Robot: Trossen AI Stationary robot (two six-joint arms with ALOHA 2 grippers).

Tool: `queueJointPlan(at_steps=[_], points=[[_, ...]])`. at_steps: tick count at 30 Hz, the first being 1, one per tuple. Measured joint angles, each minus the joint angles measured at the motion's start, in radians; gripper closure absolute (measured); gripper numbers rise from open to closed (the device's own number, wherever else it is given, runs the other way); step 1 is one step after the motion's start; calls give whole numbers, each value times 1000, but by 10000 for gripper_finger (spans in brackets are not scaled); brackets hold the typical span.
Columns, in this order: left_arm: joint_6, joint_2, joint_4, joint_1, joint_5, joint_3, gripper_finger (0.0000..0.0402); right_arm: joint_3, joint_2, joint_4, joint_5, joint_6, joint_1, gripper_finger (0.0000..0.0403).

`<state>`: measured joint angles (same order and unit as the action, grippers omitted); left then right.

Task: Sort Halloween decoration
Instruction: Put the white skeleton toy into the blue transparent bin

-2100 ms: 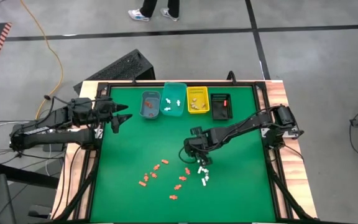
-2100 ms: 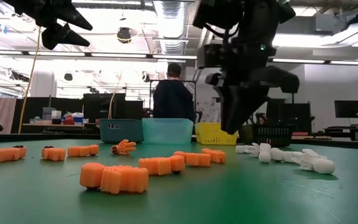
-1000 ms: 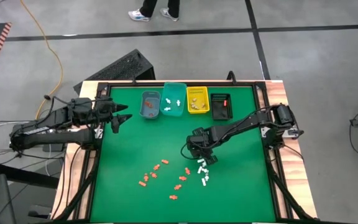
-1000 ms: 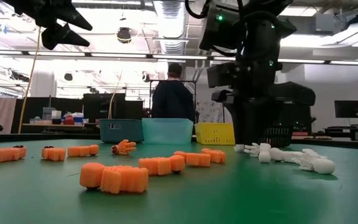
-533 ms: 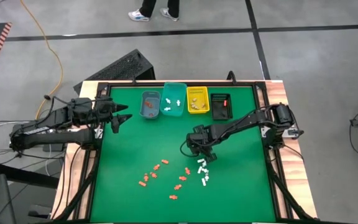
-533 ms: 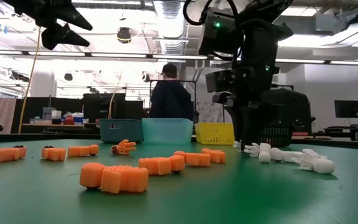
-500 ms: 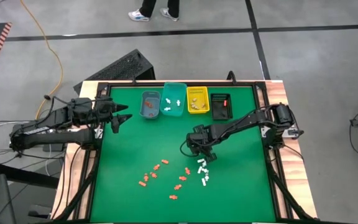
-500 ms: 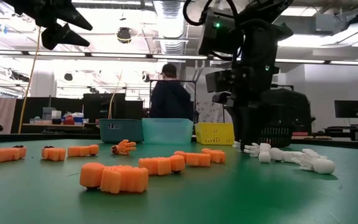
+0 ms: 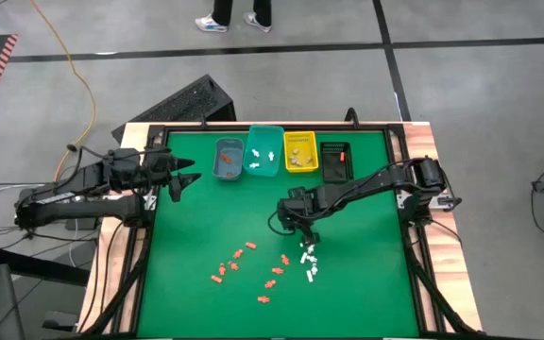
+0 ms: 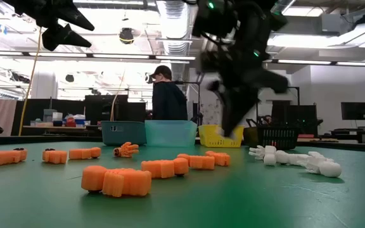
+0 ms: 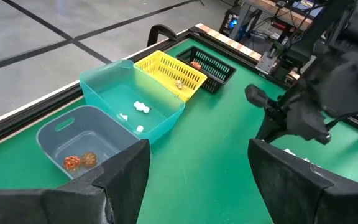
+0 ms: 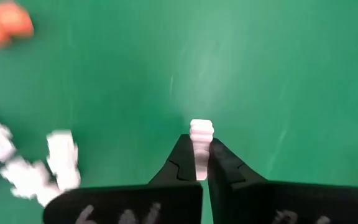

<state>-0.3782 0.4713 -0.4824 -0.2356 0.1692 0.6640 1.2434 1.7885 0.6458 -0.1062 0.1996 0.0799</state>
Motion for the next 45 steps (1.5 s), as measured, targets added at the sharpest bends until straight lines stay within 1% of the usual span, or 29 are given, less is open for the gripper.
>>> queueJointPlan(at_steps=[5, 9, 13, 17, 21, 25, 30, 37, 41, 45], points=[[0, 0, 0, 0, 0, 0, 141, 108, 0, -78, -14, 43, -59, 393], [0, 0, 1, 0, 0, 0, 141, 164, -1, -230, -23, 40, -142, 394], [-6, 0, 1, 0, 0, 0, 141, 170, -1, -387, -24, -34, -238, 394], [-9, 0, 1, 0, 0, 0, 141, 170, -1, -453, -24, -141, -322, 385], [-9, 0, 1, 0, 2, 0, 141, 170, -1, -444, -24, -173, -381, 367], [-8, 0, 0, 0, 28, 0, 141, 170, -1, -433, -1, -173, -412, 350], [-8, 0, 0, 0, 39, 0, 141, 170, -1, -432, 12, -165, -424, 320], [-9, 0, 0, 0, 41, 0, 141, 170, -1, -396, 42, -154, -420, 265], [-9, 0, 0, 0, 38, 0, 141, 170, -18, -284, 142, -150, -390, 249], [-9, 0, 0, 0, 37, 0, 141, 170, -25, -101, 252, -150, -329, 246]])
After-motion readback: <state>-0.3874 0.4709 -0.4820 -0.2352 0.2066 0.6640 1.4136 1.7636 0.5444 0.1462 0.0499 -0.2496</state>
